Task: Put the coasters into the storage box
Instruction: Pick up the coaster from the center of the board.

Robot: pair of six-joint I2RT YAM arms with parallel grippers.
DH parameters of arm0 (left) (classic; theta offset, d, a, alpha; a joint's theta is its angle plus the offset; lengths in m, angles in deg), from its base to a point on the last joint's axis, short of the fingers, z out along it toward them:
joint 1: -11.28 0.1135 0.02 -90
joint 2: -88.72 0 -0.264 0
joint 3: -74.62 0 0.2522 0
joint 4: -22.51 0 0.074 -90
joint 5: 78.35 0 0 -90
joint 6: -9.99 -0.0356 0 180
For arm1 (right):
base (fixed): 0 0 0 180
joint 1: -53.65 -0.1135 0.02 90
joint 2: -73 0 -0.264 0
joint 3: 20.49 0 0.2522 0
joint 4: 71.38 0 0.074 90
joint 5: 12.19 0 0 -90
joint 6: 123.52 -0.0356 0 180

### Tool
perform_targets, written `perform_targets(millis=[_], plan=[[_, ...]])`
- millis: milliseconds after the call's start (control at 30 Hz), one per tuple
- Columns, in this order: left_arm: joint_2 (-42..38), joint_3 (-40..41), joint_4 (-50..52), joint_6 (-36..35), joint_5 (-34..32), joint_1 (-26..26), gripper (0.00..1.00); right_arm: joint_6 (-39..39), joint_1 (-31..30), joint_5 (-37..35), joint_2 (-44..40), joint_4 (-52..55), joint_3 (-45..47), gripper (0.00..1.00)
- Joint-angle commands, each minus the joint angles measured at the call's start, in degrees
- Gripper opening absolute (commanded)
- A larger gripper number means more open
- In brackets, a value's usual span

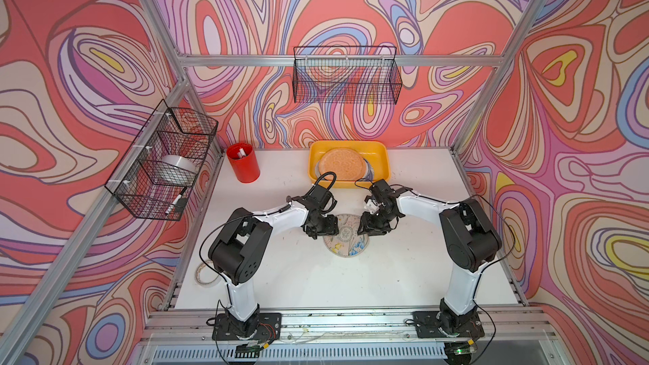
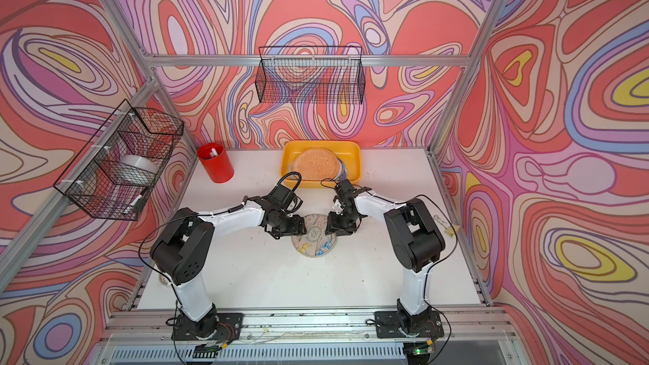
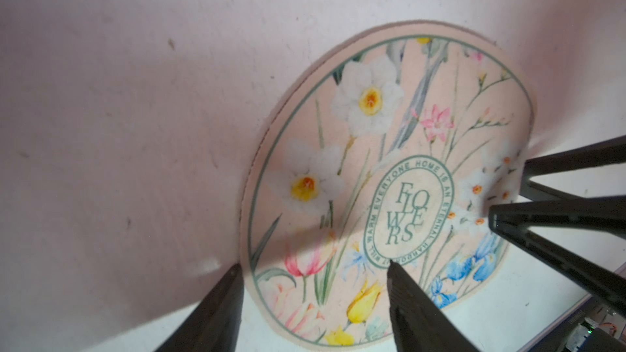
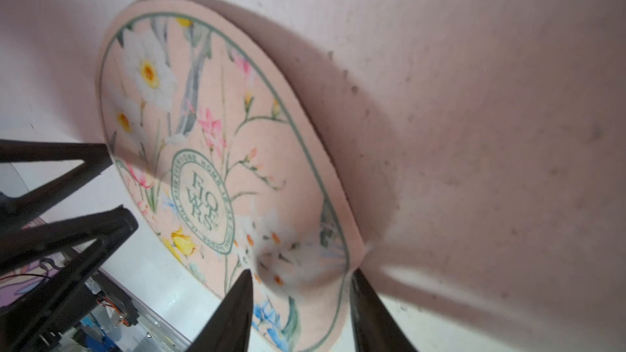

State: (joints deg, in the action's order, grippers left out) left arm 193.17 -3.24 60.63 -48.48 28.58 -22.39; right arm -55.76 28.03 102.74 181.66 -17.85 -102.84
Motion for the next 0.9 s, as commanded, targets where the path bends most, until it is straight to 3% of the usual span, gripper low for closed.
perform_targets(millis=[0,167,367,633,867], plan=[[1.38,0.46,1.46,0.18,0.89,-0.61,0.68,-0.09,-0.99,-1.03,3.13,0.59,1.02,0.38],[1.12,0.55,1.41,0.17,0.84,-0.61,0.68,-0.19,-0.92,-0.98,3.14,0.44,1.01,0.17],[-0.33,1.51,1.16,0.30,0.09,-0.60,0.74,-0.20,-1.00,-0.80,2.31,0.75,1.20,0.01],[-6.17,4.90,-0.37,1.16,-2.62,-0.52,0.86,0.22,-0.91,-1.02,-2.35,4.97,-2.36,0.00],[-13.14,9.60,-2.98,1.91,-6.41,-0.21,0.94,1.81,-0.86,-1.05,-4.75,11.39,-11.45,0.00]])
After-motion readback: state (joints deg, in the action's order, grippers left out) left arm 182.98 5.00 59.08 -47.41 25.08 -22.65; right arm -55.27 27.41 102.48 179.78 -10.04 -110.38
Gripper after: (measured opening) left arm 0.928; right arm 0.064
